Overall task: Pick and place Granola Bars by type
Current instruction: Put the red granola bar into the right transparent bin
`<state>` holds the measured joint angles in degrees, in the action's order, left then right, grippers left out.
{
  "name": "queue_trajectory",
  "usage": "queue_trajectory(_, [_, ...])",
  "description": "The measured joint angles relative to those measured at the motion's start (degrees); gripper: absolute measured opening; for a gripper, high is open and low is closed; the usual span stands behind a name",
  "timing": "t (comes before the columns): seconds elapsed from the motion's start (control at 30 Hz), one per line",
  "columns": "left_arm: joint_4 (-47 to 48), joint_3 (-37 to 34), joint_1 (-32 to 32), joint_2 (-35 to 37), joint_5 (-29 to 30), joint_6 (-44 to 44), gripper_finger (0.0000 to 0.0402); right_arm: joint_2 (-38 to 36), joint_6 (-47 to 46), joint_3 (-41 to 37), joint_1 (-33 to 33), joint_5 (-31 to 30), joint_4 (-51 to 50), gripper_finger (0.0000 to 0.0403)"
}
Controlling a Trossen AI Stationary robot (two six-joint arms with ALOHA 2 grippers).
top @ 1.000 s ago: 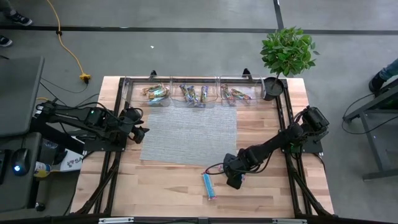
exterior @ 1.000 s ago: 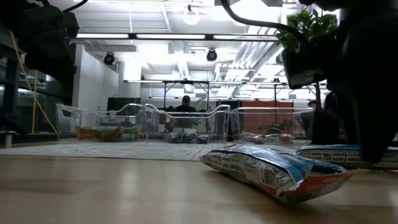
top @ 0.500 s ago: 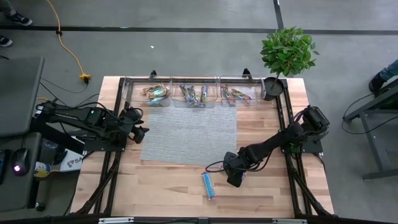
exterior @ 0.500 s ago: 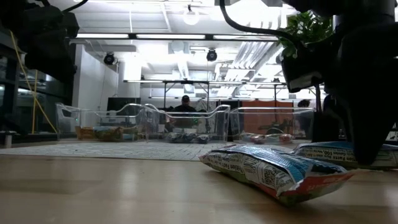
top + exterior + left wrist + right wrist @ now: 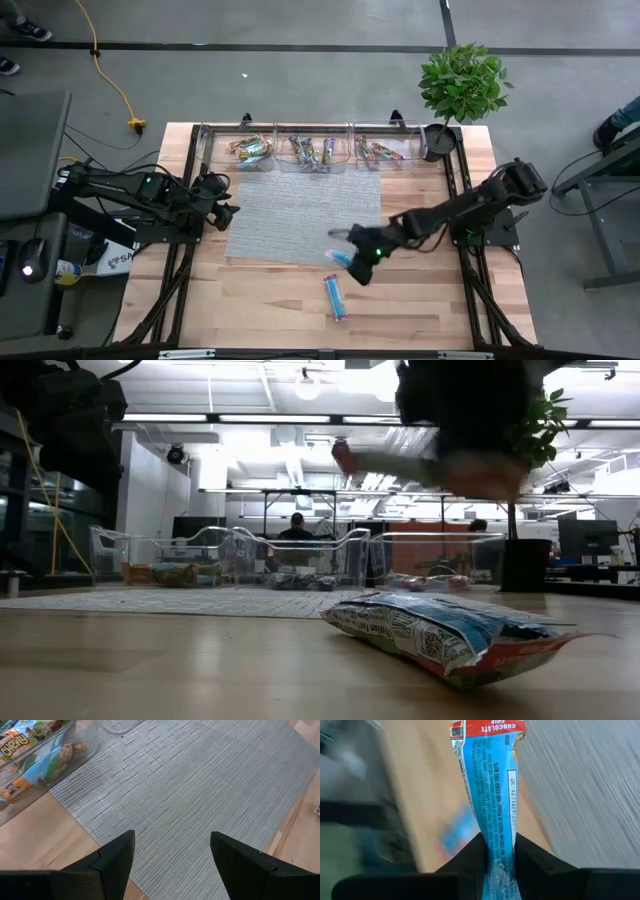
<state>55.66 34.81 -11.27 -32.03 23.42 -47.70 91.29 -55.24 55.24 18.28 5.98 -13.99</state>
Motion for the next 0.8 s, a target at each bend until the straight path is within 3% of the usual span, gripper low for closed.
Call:
queue_trajectory(0.1, [0.0, 0.0, -0.02, 0.01, -0.02, 0.02, 0.0256, -1.82, 0.23, 0.07, -2.75, 3.33, 8.76, 0.0074])
queue_trajectory(0.4, [0.07, 0.0, -0.02, 0.02, -0.04, 0.04, 0.0256, -3.67, 4.83, 0.09, -9.92, 20.87, 39.23, 0.0074])
queue_trajectory(0.57, [0.83, 0.0, 0.0, 0.01, -0.04, 0.02, 0.0256, -3.68, 6.24, 0.08, -13.58, 24.99, 46.92, 0.0074])
queue_trajectory(0.8, [3.43, 0.0, -0.02, 0.0, -0.02, 0.02, 0.0256, -3.68, 7.96, 0.09, -19.75, 27.59, 49.61, 0.0074])
